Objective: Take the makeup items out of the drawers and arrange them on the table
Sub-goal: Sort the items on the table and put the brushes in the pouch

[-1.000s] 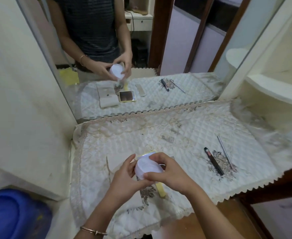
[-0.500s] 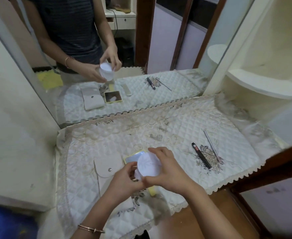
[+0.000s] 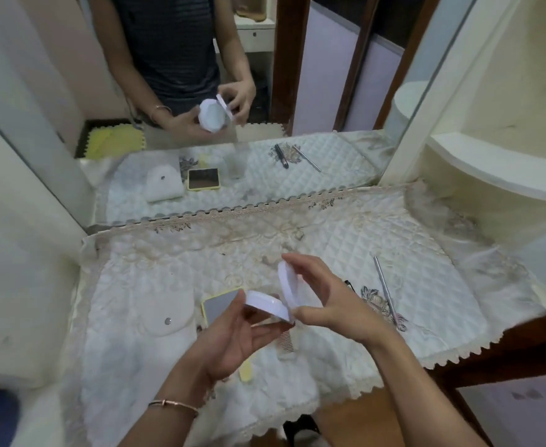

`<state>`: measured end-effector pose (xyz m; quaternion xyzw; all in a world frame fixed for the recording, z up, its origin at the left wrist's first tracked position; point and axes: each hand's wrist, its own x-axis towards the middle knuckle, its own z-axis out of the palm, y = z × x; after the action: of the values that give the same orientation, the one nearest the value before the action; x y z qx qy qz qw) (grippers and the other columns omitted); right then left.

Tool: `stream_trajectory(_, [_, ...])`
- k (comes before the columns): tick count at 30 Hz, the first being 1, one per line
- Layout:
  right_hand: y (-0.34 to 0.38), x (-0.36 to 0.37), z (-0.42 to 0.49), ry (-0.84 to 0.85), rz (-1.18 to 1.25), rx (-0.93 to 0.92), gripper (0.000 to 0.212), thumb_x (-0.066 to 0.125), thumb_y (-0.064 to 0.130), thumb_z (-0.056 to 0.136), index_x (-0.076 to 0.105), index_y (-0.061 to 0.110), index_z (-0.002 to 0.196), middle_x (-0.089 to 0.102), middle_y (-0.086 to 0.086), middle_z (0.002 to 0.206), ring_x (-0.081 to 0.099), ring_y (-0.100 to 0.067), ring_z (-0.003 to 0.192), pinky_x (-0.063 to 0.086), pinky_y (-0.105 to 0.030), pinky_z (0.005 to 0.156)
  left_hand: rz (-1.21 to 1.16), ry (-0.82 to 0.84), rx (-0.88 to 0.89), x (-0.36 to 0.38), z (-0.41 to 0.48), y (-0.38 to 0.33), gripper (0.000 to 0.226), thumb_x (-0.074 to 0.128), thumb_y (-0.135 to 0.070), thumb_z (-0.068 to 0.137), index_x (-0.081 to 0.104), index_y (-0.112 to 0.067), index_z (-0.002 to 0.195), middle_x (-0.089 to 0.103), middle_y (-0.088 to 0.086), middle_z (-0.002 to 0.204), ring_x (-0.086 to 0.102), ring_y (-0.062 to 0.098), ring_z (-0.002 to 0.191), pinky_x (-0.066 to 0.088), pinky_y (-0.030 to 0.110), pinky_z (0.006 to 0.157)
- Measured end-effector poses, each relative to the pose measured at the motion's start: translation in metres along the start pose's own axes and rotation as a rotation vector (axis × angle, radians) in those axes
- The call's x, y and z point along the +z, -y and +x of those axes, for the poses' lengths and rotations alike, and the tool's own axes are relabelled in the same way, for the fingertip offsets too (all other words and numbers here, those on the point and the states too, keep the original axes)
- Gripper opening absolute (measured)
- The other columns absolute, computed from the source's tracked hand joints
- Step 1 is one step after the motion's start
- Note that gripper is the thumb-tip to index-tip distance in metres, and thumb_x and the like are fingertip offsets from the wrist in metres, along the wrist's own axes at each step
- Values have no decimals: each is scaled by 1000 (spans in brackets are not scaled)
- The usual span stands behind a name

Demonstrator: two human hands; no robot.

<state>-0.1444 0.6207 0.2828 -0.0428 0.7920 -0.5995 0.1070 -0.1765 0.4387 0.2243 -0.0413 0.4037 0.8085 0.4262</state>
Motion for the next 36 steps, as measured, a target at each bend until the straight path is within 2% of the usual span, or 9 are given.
stream_trajectory(7, [-50,-62,3,-47,287,261,38,49,47,88,50,41,125,51,11,133,54,-10,119,50,-36,98,544,-371,358,60,37,35,68,79,-29,50,51,-35,111,58,-13,113,64,-5,88,53,15,71])
stream_trajectory(12, [-67,-75,10,5,291,299,26,37,37,96,62,34,98,67,1,111,65,-13,102,54,-26,86,684,-593,369,78,47,66,81,80,-26,68,32,-35,132,38,-27,126,46,-1,117,47,12,90])
stream_trajectory(16, [-80,-78,23,-29,123,334,31,32,39,97,51,18,110,55,-2,106,55,-19,101,48,-34,87,840,-637,323,87,54,76,66,73,-47,57,31,-49,107,32,-31,109,39,-16,100,34,1,82])
stream_trajectory(18, [-87,-83,32,-39,60,364,35,28,41,98,48,16,111,53,-2,103,53,-21,98,44,-31,80,960,-638,249,86,63,82,86,64,-55,54,27,-36,129,26,-20,117,34,-7,107,27,6,87])
stream_trajectory(20, [-95,-86,43,-35,73,386,36,28,41,98,51,16,109,55,-7,108,54,-25,102,46,-40,89,1088,-673,174,82,75,89,99,61,-51,58,17,-17,141,19,-8,126,25,6,119,20,13,91])
stream_trajectory(25, [-108,-84,69,-20,71,411,27,41,35,96,61,18,88,59,1,88,58,-26,95,48,-53,94,1295,-806,123,73,103,99,85,64,-52,55,40,-9,124,36,9,120,37,25,113,30,23,82])
stream_trajectory(30, [-123,-88,92,-101,-63,395,19,49,28,93,57,16,81,59,-3,85,55,-24,88,47,-39,78,1514,-848,94,67,118,101,75,44,-64,45,48,-10,96,57,9,80,58,27,65,48,30,52])
stream_trajectory(33, [-129,-87,95,-111,-62,384,17,51,26,92,60,13,86,61,-4,90,54,-20,87,40,-30,76,1614,-823,96,62,119,104,76,42,-69,47,45,-14,100,58,4,78,57,21,66,49,24,57])
stream_trajectory(36, [-127,-88,95,-123,-5,376,15,54,23,90,63,13,85,64,-1,85,58,-19,87,44,-30,79,1677,-780,69,63,119,103,75,41,-72,48,46,-14,96,58,2,76,54,19,68,34,26,65])
